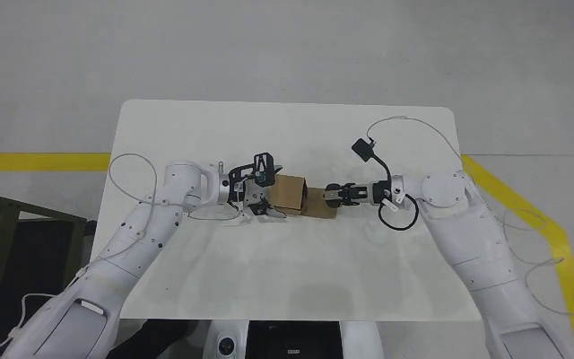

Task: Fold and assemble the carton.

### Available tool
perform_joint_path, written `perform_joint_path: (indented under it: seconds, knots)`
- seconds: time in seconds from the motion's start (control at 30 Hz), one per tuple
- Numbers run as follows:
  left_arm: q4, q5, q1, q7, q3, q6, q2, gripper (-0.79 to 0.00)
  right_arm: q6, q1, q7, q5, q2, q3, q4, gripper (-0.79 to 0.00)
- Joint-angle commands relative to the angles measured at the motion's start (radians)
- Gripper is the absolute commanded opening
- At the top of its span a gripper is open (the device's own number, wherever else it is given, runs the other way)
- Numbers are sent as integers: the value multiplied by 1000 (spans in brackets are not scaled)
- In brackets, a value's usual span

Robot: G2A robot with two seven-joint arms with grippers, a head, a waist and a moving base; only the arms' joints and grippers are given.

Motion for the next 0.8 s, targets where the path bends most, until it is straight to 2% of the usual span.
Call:
perform_joint_path:
  seconds: [0.0,0.27,0.77]
  knots:
    - [-1,0,1,-1,-2,2,0,0,23,-35,7,-16,11,25,-32,-643]
    - [-3,3,4,-5,-6,-1,-1,0,43,-106,-8,-27,31,72,-40,-557]
    - [-6,2,7,-9,-10,-3,-3,0,40,-32,-48,-4,12,-18,96,-505]
